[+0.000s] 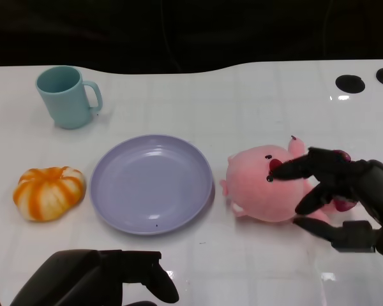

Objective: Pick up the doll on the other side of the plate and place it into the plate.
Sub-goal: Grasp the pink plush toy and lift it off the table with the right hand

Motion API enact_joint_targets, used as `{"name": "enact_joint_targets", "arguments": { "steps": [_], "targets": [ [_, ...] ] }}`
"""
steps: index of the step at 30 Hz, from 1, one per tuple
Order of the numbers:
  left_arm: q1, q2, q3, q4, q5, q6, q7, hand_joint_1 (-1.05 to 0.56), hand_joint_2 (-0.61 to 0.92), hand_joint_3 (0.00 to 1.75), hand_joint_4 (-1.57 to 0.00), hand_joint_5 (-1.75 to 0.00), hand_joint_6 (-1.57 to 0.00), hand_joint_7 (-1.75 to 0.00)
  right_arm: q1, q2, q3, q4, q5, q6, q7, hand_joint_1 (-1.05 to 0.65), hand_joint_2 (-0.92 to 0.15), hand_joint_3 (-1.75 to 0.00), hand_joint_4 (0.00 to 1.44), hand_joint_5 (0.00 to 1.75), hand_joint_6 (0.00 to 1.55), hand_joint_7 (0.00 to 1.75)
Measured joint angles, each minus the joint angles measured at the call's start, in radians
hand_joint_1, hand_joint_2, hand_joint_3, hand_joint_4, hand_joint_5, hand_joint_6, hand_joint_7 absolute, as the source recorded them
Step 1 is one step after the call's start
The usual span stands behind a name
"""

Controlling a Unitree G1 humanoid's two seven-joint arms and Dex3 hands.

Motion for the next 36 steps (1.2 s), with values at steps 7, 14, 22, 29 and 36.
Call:
{"name": "enact_joint_targets", "arguments": {
  "steps": [7,14,22,29,36],
  "targets": [
    [0.000,0.000,0.000,0.000,0.000,0.000,0.000,-0.21,0.92,0.37,-0.62,-1.64,-0.72,-0.85,-0.017,-0.022,0.009,0.008,-0.109,0.016,-0.027,-0.52,-0.89,-0.02,0.05,0.95,0.07,0.35],
    [-0.001,0.001,0.000,0.000,0.000,0.000,0.000,-0.21,0.92,0.37,-0.63,-1.65,-0.71,-0.85,-0.046,-0.098,0.074,0.014,-0.293,0.053,-0.009,-0.72,-0.92,-0.02,0.07,0.93,0.11,0.28],
    [-0.010,0.001,-0.003,0.003,0.000,0.000,0.000,-0.22,0.92,0.38,-0.62,-1.64,-0.71,-0.84,-0.085,-0.144,0.160,0.014,-0.490,0.115,0.068,-0.73,-0.92,-0.02,0.07,0.70,0.24,0.16],
    [-0.041,0.001,-0.022,0.026,0.004,0.000,0.000,-0.22,0.92,0.36,-0.62,-1.67,-0.72,-0.85,-0.108,-0.144,0.188,0.058,-0.566,0.109,0.083,-0.70,-0.92,-0.02,0.05,0.66,0.27,0.12],
    [-0.074,-0.002,-0.041,0.059,0.007,-0.002,0.000,-0.22,0.92,0.35,-0.63,-1.66,-0.72,-0.85,-0.158,-0.136,0.222,0.156,-0.625,0.081,0.086,-0.71,-0.92,-0.06,0.06,0.64,0.26,0.09]
  ]
}}
